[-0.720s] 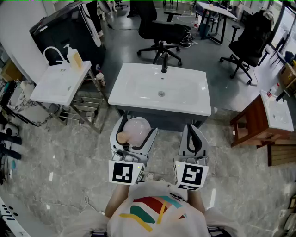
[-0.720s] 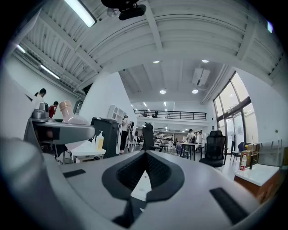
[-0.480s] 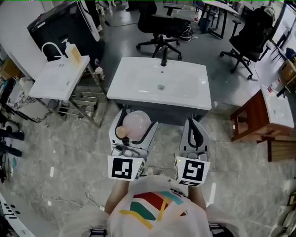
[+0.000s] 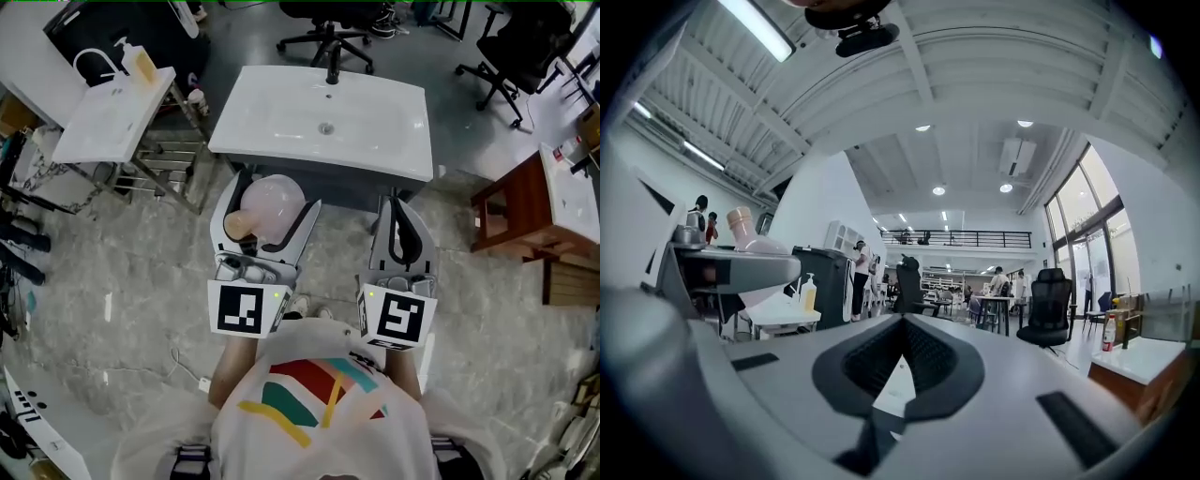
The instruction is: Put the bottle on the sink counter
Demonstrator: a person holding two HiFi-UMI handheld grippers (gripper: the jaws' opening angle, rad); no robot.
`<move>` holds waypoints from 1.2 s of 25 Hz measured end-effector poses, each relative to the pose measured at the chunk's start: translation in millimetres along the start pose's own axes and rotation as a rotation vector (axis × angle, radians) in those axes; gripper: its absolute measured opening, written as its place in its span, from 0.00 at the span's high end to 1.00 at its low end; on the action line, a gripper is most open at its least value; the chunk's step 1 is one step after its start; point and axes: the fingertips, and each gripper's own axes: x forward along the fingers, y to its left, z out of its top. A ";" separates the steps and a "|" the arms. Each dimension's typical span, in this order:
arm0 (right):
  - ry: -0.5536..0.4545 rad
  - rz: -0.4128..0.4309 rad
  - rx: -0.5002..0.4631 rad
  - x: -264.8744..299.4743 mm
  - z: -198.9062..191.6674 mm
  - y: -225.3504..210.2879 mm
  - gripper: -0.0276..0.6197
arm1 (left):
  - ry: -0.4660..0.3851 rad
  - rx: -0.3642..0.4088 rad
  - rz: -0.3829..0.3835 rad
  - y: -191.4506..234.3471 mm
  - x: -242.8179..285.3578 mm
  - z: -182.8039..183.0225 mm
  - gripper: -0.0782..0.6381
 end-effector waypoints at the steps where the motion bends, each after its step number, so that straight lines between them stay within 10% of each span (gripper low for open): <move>1: 0.003 0.000 -0.003 -0.9 -2.1 -3.3 0.94 | -0.001 0.008 0.005 -2.2 0.6 -0.7 0.34; 30: 0.007 0.055 0.002 60.7 -21.9 -26.7 0.94 | -0.053 -0.019 0.035 14.2 66.5 -22.3 0.34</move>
